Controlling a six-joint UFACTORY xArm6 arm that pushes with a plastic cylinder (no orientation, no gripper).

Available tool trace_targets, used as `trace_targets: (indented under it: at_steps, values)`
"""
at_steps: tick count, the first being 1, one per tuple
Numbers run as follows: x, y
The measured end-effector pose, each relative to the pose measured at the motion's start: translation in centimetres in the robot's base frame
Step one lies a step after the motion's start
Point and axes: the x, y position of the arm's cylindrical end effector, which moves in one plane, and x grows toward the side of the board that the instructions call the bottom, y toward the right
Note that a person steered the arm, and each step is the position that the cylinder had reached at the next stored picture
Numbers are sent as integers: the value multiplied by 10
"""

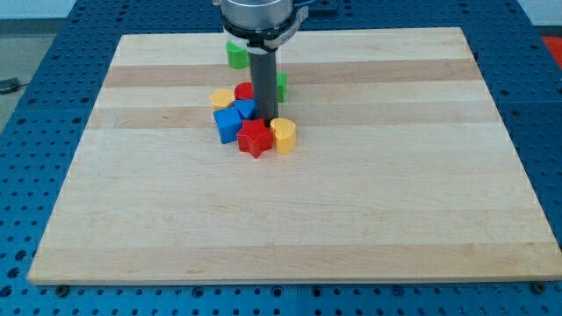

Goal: Push the yellow heart to the bottom left of the blue cube

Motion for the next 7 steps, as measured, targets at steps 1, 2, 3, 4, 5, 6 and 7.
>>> trace_targets:
  at_steps: [1,2,3,4,5,6,7]
  values:
    - [0,-3]
    - [0,3]
    - [0,36]
    - [0,88]
    - [7,124]
    - [22,121]
    - [25,101]
